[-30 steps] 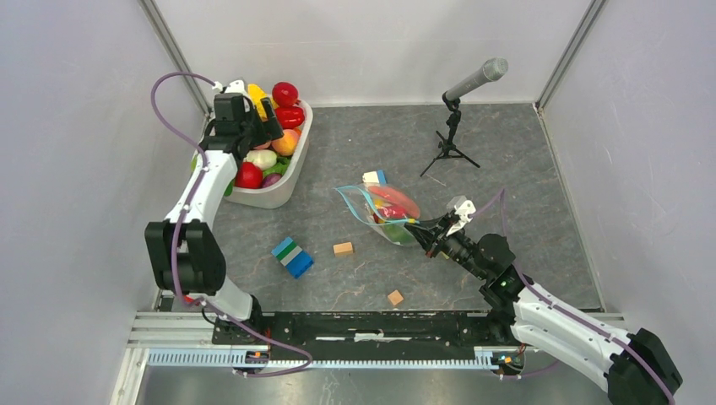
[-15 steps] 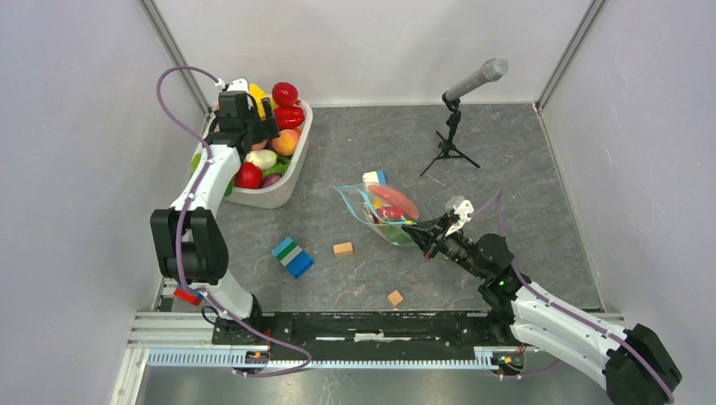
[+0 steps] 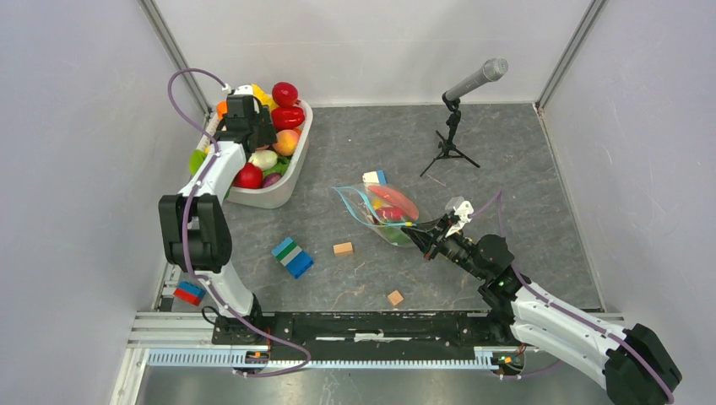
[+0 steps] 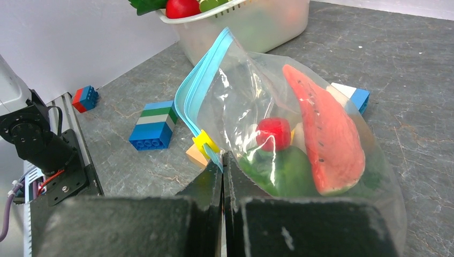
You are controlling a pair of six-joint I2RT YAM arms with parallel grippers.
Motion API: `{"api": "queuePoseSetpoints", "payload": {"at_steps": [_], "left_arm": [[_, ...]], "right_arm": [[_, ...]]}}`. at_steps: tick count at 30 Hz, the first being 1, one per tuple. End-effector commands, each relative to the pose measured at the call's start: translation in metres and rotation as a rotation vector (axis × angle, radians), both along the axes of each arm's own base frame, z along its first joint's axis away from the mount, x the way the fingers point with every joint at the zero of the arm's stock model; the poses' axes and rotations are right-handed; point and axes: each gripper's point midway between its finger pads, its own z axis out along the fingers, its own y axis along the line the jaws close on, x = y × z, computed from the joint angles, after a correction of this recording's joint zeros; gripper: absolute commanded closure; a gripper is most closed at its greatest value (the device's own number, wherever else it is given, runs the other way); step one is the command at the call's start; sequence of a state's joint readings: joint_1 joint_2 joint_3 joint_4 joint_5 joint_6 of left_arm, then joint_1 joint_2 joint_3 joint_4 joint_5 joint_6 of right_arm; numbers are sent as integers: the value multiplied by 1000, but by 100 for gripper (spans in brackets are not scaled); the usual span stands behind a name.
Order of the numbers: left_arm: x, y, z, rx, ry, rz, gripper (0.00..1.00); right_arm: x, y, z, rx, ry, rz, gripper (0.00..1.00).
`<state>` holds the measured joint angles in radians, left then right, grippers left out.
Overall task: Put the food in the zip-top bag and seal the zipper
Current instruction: Pick up the fake fruit from the bin.
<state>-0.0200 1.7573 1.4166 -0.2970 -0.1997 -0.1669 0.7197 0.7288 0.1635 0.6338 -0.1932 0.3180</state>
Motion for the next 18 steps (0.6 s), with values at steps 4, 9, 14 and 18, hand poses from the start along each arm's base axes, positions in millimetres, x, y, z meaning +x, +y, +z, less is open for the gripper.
{"api": "queuePoseSetpoints", "payload": {"at_steps": [4,9,14,18], "left_arm": [[1,-7,10,-26,-19,-26,43],[-7,-8,19,-32,-44,-29,44],[-10,-14,28,-55,-64,-54,50],[-13,-19,35,-78,-85,-77,52]], "right_arm": [[1,0,19,43,-42,-4,100],[1,0,19,42,-39,-3,100],[1,-2,21,43,-43,-9,100],[0,-2,20,44,-40,-11,100]]}}
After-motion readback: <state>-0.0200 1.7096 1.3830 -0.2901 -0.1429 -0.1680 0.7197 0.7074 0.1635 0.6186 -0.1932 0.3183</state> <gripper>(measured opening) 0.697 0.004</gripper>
